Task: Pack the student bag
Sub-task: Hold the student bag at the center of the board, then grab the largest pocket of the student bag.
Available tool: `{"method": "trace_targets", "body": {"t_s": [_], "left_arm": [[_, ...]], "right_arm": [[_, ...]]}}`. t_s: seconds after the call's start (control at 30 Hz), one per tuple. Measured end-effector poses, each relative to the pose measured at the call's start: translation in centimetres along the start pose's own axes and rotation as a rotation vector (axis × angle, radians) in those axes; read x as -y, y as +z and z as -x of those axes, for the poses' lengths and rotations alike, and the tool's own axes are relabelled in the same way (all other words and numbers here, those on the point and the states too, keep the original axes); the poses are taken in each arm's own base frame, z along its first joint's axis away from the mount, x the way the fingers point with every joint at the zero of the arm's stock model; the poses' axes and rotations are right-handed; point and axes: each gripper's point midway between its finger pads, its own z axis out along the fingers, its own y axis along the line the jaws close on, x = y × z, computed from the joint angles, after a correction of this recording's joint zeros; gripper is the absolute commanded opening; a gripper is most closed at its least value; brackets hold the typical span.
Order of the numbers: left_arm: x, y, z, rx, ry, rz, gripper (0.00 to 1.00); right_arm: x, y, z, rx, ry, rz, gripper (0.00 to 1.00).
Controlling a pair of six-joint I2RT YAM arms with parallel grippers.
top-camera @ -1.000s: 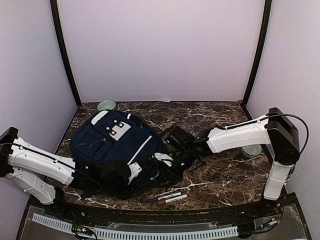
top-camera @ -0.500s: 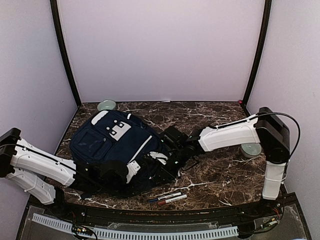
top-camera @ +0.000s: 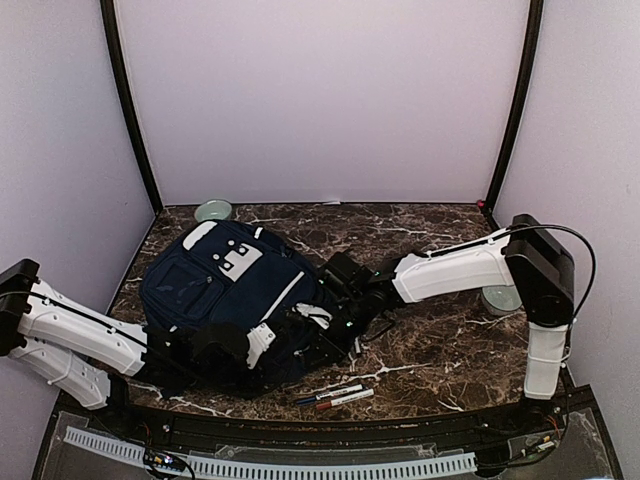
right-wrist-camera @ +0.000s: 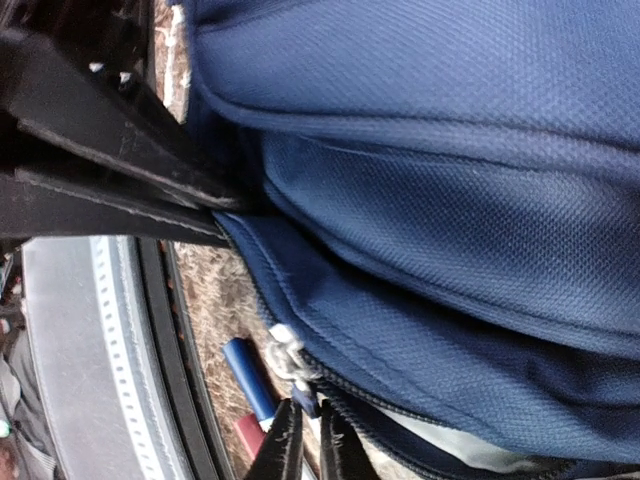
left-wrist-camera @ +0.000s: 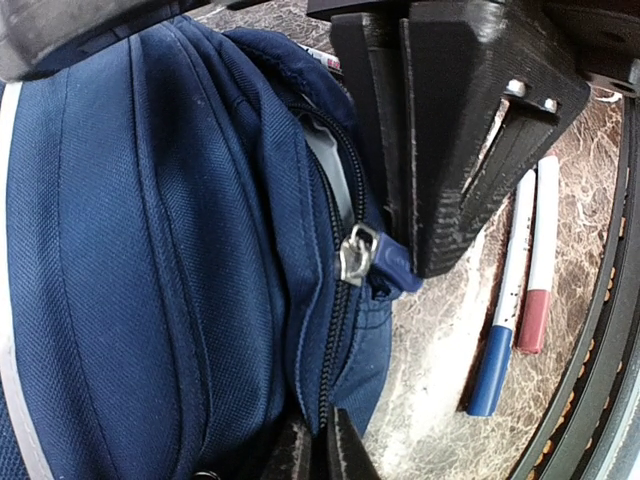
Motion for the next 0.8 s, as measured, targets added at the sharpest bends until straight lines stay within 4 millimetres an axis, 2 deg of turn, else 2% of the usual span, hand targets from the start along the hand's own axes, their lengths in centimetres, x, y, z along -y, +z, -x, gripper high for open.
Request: {"method": "trace_targets", "body": {"t_s": [0.07, 0.17, 0.3, 0.4, 0.53, 0.63, 0.7, 0.8], "left_arm": [[0.0, 0.0, 0.0, 0.0, -0.005, -0.001, 0.02], [0.0, 0.0, 0.0, 0.0, -0.01, -0.001, 0.0], [0.0, -0.3, 0.2, 0.012, -0.018, -0.004, 0.0], [-0.1, -0.7, 0.4, 0.026, -0.025, -0.007, 0.0], [-0.2, -1.2, 0.6, 0.045, -0.037, -0.011, 0.0], [-0.2, -1.3, 0.7, 0.05, -0.044, -0.01, 0.0], [-0.2, -1.3, 0.7, 0.051, -0.046, -0.01, 0.0], [-0.2, -1.3, 0.8, 0.053, -0.047, -0.01, 0.0]], "right_arm": [[-0.3, 0.0, 0.0, -0.001, -0.002, 0.017, 0.0], [-0.7, -0.1, -0.1, -0.004, -0.01, 0.032, 0.0], [-0.7, -1.3, -0.7, 0.0, -0.018, 0.032, 0.0], [-0.1, -3.0, -1.3, 0.01, -0.006, 0.018, 0.0], [1.5, -4.8, -1.0, 0.043, 0.019, -0.008, 0.0], [1.8, -5.0, -0.8, 0.054, 0.025, -0.007, 0.14], [1.1, -4.8, -0.7, 0.054, 0.012, 0.011, 0.22], [-0.3, -4.4, -0.1, 0.052, -0.013, 0.035, 0.28]]}}
